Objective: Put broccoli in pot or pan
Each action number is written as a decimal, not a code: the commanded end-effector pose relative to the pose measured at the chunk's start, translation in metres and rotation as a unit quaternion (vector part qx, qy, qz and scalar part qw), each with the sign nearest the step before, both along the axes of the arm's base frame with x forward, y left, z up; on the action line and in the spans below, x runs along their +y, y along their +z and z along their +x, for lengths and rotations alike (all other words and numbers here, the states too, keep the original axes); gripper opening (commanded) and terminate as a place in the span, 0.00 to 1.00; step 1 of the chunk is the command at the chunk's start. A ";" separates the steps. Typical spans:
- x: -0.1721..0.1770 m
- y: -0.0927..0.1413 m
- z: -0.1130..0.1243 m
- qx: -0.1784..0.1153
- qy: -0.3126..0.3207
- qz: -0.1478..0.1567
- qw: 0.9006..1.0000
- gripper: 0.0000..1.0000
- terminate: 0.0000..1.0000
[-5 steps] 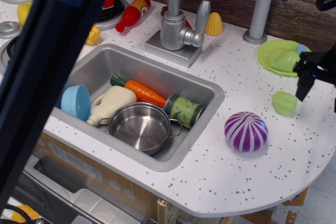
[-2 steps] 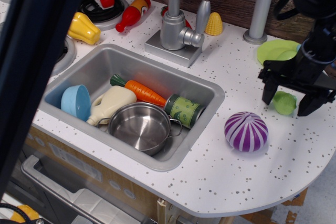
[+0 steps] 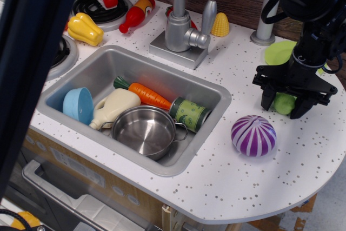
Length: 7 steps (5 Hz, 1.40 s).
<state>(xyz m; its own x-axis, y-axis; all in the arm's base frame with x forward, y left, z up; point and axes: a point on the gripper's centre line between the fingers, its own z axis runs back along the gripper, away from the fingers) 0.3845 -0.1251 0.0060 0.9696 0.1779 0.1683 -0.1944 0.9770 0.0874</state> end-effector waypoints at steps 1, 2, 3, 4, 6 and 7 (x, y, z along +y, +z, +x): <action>0.019 0.058 -0.002 -0.027 -0.010 0.003 1.000 0.00 0.00; 0.063 0.088 -0.018 -0.014 -0.026 0.059 0.998 0.00 0.00; 0.111 0.106 -0.040 -0.006 -0.022 0.088 0.996 0.00 0.00; 0.157 0.093 -0.066 0.013 -0.022 0.066 0.997 0.00 0.00; 0.174 0.041 -0.102 -0.003 -0.039 0.021 0.999 0.00 0.00; 0.175 0.024 -0.106 -0.016 -0.034 0.011 0.999 0.00 0.00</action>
<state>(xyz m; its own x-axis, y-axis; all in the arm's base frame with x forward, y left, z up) 0.2760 0.0477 0.0217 0.9785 0.1181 0.1693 -0.1369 0.9851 0.1038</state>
